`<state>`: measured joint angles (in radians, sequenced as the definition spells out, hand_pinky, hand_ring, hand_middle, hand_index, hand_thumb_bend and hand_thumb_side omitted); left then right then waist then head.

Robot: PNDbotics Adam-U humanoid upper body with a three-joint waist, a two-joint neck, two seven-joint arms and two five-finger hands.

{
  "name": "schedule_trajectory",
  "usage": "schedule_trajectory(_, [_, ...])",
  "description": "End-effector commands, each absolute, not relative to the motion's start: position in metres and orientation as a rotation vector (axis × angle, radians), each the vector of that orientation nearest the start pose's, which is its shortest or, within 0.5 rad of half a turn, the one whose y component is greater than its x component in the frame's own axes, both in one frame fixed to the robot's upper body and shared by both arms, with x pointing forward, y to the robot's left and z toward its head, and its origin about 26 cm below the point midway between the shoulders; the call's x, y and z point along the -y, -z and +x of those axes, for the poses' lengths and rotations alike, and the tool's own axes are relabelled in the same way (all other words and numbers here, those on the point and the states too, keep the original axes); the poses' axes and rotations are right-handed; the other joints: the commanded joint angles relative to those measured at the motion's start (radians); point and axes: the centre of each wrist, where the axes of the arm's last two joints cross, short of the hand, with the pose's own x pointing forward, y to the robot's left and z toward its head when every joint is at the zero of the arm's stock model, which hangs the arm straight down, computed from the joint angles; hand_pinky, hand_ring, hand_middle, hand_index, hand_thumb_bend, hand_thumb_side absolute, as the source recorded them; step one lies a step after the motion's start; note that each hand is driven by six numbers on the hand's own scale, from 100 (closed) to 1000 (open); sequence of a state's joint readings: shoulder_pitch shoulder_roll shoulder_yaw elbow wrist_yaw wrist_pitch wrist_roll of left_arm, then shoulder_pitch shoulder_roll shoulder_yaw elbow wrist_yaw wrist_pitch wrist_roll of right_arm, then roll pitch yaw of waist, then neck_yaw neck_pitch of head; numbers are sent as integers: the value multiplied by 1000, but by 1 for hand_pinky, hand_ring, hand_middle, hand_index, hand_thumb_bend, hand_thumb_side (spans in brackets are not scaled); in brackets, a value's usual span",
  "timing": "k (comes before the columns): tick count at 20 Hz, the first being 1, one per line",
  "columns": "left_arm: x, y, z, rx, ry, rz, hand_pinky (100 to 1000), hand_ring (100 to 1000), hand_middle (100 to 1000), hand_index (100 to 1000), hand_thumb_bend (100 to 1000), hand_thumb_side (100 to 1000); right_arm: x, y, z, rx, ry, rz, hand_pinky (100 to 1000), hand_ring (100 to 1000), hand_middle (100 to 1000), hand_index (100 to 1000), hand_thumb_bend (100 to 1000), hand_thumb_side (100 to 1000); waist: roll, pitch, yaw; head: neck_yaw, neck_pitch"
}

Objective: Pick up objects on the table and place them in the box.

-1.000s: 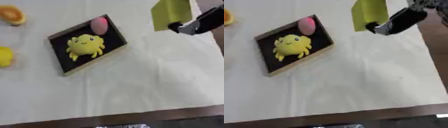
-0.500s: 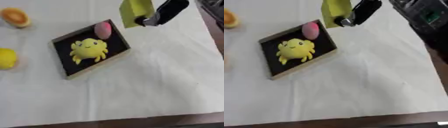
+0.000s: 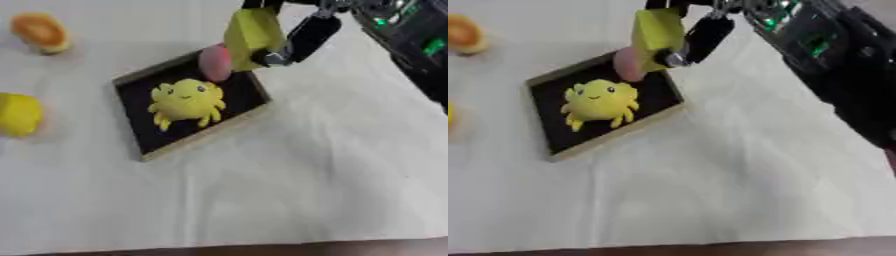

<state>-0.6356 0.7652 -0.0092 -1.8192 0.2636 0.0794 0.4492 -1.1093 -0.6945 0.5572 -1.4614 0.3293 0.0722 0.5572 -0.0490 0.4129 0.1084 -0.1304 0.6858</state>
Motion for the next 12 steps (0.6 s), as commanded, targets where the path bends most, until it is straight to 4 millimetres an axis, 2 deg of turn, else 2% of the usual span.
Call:
schedule_trajectory(1, [-308, -334, 326, 2449, 83, 520, 835, 935, 880, 983, 416, 621, 190, -330, 410, 1621, -1776, -654, 710, 630, 494, 625, 100, 231, -11, -9, 4, -2, 2])
schedule_trajectory(7, [-308, -335, 326, 2455, 79, 512, 835, 934, 879, 983, 416, 620, 194, -314, 429, 1554, -1789, -621, 718, 664, 522, 653, 106, 249, -9, -9, 12, -6, 20])
schedule_trajectory(12, [-308, -336, 325, 2458, 72, 513, 835, 934, 878, 982, 417, 619, 199, -311, 437, 1510, -1818, -608, 741, 723, 575, 699, 203, 327, -7, -11, 13, -6, 29])
